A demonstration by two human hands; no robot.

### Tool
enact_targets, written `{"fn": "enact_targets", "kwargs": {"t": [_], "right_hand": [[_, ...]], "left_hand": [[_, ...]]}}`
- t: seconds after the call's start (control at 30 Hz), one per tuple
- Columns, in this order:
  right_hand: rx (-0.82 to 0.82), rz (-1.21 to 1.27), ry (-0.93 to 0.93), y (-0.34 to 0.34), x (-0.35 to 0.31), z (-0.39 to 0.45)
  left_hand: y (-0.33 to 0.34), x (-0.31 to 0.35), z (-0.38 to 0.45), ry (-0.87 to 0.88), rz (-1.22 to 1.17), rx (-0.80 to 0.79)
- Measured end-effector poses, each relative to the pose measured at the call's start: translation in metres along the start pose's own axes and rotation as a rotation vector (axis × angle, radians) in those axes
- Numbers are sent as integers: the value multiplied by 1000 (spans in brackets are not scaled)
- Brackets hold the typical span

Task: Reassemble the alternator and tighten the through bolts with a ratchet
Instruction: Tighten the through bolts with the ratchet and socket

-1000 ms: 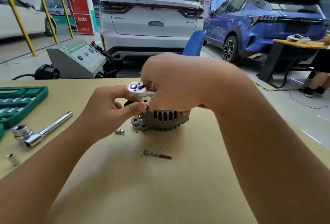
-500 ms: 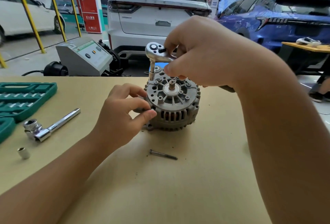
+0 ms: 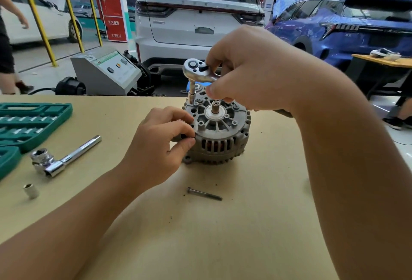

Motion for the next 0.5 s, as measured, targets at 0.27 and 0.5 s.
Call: {"fn": "enact_targets", "kwargs": {"t": [0.27, 0.5], "right_hand": [[-7, -3, -9, 2, 1, 1], [-12, -3, -3, 1, 5, 2]], "left_hand": [[-5, 9, -3, 124, 156, 73], [19, 42, -8, 329, 297, -615]]}}
Point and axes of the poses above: each hand's wrist, its own z-axis towards the middle knuckle, its own y-axis out of the palm, x = y × z, the point moved 5 cm from there along z, towards the middle knuckle, and after that the axes turned 1 degree about x, right-handed, at the moved point
